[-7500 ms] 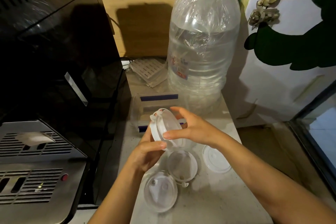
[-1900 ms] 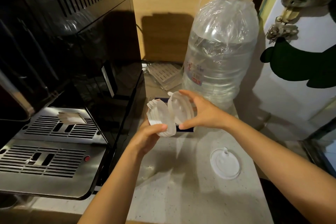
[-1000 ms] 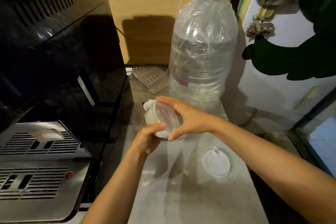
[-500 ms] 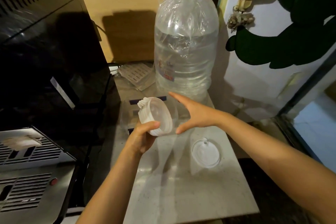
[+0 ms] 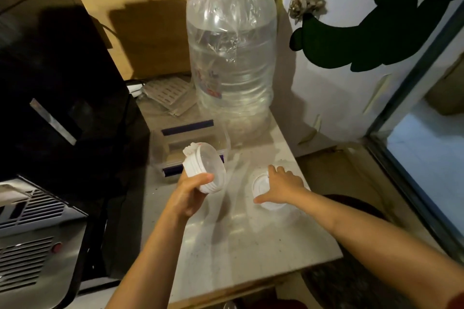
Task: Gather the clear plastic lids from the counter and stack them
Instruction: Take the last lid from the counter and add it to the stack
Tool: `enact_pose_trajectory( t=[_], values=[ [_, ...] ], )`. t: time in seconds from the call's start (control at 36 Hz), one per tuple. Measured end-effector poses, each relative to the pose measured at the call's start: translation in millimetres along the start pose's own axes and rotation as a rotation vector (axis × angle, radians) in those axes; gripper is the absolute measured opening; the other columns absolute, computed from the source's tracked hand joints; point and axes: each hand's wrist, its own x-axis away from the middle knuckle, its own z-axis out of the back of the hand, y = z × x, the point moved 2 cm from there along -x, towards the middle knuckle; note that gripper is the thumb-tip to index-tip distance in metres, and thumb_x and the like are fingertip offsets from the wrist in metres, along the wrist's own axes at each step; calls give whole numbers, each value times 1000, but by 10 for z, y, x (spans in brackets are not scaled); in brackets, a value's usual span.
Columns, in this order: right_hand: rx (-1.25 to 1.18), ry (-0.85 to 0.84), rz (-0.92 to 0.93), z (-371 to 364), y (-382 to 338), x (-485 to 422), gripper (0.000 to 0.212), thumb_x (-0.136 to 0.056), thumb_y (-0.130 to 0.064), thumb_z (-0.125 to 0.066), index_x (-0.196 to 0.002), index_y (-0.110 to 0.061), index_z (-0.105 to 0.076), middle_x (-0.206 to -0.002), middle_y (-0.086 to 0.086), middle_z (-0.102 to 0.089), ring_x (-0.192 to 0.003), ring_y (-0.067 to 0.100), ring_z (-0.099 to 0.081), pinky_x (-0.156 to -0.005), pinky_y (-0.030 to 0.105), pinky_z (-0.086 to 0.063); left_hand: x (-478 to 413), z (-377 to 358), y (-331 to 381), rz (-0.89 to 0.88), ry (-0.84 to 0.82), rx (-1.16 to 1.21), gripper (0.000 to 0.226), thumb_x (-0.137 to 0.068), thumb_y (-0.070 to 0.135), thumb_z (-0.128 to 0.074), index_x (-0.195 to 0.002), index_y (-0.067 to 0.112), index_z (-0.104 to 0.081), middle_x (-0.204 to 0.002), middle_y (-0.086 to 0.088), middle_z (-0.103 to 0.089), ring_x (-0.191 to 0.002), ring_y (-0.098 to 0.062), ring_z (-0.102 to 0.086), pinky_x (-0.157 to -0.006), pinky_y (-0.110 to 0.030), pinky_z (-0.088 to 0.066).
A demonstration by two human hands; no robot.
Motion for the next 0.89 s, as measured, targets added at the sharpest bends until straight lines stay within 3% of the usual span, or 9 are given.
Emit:
enact_pose_trajectory(
  t=[0.17,0.56,0.61,0.75,0.89],
  values=[
    [2,37,-34,-143,-80,28,102,-67,-61,-68,-140,-11,-18,-143,13,-33,-126,33,-38,-92,39,-42,53,-29,-46,19,4,-50,66,-38,25,-65,-101,29,-46,-93,-2,-49,-88,-15,-51,-62,-20,-54],
    [-22,41,-20,-96,-86,34,86,-71,-47,-70,-139,-23,-23,-141,13,-33,-127,35,-35,-89,39,-44,97,-53,-78,43,18,-42,71,-33,25,-69,-100,28,-45,-94,-3,-47,-88,-18,-49,-58,-18,-55],
    [-78,63,-5,-38,-84,27,86,-71,-46,-70,-140,-27,-22,-141,13,-33,-127,35,-34,-89,40,-44,95,-45,-76,40,19,-39,77,-29,25,-74,-100,27,-46,-93,-3,-48,-88,-18,-49,-57,-18,-54],
    [-308,133,119,233,-158,55,84,-70,-41,-70,-139,-35,-23,-138,10,-32,-126,32,-34,-91,41,-44,100,-32,-76,37,9,25,66,-37,24,-65,-101,26,-47,-92,-4,-50,-87,-16,-51,-57,-19,-55],
    [-747,161,331,647,-313,199,84,-73,-20,-72,-141,-36,-25,-139,9,-31,-128,27,-35,-100,38,-39,106,-40,-111,60,21,85,65,-36,24,-66,-98,27,-48,-91,-4,-50,-85,-17,-51,-62,-25,-55]
  ],
)
